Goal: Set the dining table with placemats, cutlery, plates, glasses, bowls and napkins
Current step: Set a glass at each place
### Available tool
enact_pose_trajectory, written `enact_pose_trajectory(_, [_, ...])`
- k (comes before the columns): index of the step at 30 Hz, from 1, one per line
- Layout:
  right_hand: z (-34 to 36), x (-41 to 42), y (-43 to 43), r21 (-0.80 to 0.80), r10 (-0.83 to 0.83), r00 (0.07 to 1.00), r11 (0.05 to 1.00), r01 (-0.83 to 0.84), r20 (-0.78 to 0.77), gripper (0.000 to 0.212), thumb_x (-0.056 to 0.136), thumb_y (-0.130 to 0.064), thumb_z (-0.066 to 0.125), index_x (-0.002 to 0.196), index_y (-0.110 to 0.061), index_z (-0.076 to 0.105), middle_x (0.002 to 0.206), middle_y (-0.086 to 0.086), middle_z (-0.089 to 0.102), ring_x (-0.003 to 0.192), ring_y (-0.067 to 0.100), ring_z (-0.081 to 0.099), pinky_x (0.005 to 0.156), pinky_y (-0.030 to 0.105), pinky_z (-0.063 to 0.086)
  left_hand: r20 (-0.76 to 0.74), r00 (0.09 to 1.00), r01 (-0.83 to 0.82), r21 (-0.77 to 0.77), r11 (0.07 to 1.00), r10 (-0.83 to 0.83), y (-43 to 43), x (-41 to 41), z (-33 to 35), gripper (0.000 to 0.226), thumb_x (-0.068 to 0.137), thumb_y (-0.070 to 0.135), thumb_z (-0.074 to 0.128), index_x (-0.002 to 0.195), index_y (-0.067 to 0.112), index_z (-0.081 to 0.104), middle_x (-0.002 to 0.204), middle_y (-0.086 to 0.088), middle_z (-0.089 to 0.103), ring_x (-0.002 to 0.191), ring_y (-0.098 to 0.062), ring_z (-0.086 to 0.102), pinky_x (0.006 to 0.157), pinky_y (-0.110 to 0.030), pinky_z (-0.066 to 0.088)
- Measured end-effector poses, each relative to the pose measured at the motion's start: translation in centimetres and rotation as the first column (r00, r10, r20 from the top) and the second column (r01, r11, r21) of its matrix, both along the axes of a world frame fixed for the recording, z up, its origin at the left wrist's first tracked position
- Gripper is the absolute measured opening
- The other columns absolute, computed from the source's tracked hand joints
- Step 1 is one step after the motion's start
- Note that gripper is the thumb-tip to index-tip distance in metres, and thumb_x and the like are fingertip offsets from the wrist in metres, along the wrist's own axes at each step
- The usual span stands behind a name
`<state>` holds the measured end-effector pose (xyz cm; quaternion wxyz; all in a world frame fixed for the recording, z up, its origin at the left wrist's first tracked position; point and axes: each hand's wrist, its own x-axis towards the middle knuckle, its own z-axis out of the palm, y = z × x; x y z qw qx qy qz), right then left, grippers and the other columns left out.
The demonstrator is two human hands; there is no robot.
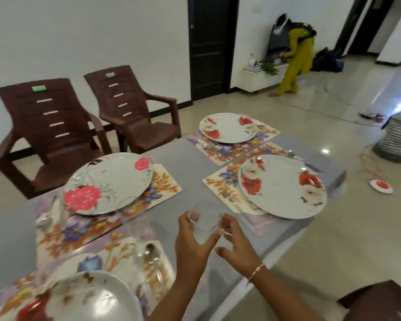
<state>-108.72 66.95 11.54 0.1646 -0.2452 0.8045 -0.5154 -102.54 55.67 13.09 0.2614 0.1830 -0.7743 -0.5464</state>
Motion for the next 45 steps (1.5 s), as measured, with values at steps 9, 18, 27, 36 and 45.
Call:
enact_pose_trajectory(9, [1.9,-7.5,11.4,-0.146,-0.246,0.968,0.961,0.236,-0.052,0.071,0.059,-0.029,0.074,0.118,-0.030,0.036,0.113,-0.008,0.053,0.105,0.012,0.056,0.077,0.021,0.055,0.015,0.970,0.243,-0.004,0.970,-0.243,13.2,-10.4,1.6,0.062,0.063,0.044,0.071,0.114,0.034,0.037,0.110,0.021,0.051,0.102,0.001,0.055,0.079,-0.002,0.042])
enact_pose_trajectory(18, [-0.5,-18.9,16.1,-0.087,-0.431,0.902,0.900,0.426,-0.042,0.092,0.057,-0.050,0.072,0.134,-0.021,0.031,0.127,-0.008,0.045,0.117,0.011,0.044,0.100,0.032,0.042,0.206,0.909,0.397,-0.166,0.903,-0.362,14.7,-20.6,-0.4,0.077,0.067,0.070,0.057,0.127,0.043,0.017,0.131,0.030,0.022,0.121,0.007,0.028,0.101,-0.010,0.025])
enact_pose_trajectory(27, [-0.2,-34.8,18.2,-0.056,-0.459,0.879,0.888,0.456,-0.127,0.061,0.064,-0.020,0.084,0.105,-0.026,0.038,0.102,-0.002,0.051,0.089,0.024,0.056,0.067,0.021,0.048,0.351,0.910,0.329,-0.289,0.899,-0.220,13.4,-31.7,-2.3,0.088,0.078,0.072,0.047,0.145,0.021,0.022,0.151,0.003,0.026,0.139,-0.013,0.024,0.109,-0.018,0.015])
enact_pose_trajectory(36, [-0.9,-48.1,14.9,-0.063,-0.329,0.935,0.944,0.324,-0.133,0.059,0.065,-0.012,0.082,0.106,-0.010,0.041,0.112,-0.002,0.043,0.093,0.023,0.051,0.076,0.027,0.040,0.440,0.898,0.217,-0.454,0.864,0.006,13.1,-37.4,-2.1,0.130,0.045,0.096,-0.011,0.146,0.020,0.018,0.152,0.007,0.020,0.141,-0.008,0.016,0.100,-0.008,-0.002])
enact_pose_trajectory(45, [-4.0,-54.7,11.4,-0.004,-0.191,0.976,0.981,0.192,-0.101,0.075,0.064,-0.014,0.083,0.124,-0.002,0.041,0.115,0.015,0.053,0.104,0.033,0.055,0.082,0.036,0.044,0.535,0.824,0.139,-0.513,0.847,0.189,14.6,-41.0,-2.1,0.086,0.087,0.074,0.010,0.117,0.010,0.059,0.116,-0.006,0.065,0.108,-0.022,0.063,0.093,-0.021,0.034])
